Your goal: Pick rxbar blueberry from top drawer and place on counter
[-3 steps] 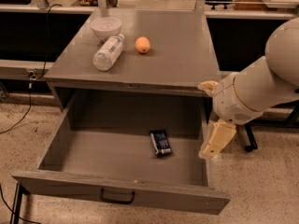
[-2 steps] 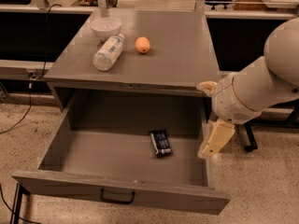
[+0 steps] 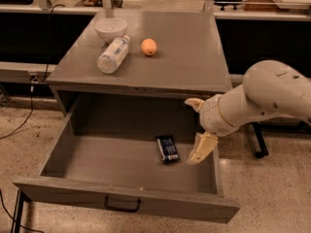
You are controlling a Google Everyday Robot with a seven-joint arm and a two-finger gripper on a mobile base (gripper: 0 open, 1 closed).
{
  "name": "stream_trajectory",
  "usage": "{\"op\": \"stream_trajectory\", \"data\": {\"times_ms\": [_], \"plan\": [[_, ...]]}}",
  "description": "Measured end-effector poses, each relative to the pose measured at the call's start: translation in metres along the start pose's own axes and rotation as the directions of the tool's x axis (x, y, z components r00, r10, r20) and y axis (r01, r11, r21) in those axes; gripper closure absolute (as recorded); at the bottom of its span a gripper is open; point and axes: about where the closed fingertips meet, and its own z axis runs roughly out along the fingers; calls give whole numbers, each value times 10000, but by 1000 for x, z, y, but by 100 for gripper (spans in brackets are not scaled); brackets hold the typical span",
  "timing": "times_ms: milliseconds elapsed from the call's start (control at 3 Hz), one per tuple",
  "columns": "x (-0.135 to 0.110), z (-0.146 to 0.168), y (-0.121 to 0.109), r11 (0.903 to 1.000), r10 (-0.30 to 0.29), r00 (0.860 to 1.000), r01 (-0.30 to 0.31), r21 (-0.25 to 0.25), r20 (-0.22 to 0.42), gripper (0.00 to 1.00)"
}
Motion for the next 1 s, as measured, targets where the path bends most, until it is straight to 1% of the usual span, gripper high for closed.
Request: {"op": "stream_trajectory", "data": {"times_ms": [333, 667, 1000], "plan": [[5, 8, -7, 9998, -67, 10000, 66, 198, 70, 0], [2, 15, -3, 9985, -220, 9997, 217, -497, -55, 0], [10, 79, 25, 9707, -818, 9966, 808, -2264, 47, 0]]}}
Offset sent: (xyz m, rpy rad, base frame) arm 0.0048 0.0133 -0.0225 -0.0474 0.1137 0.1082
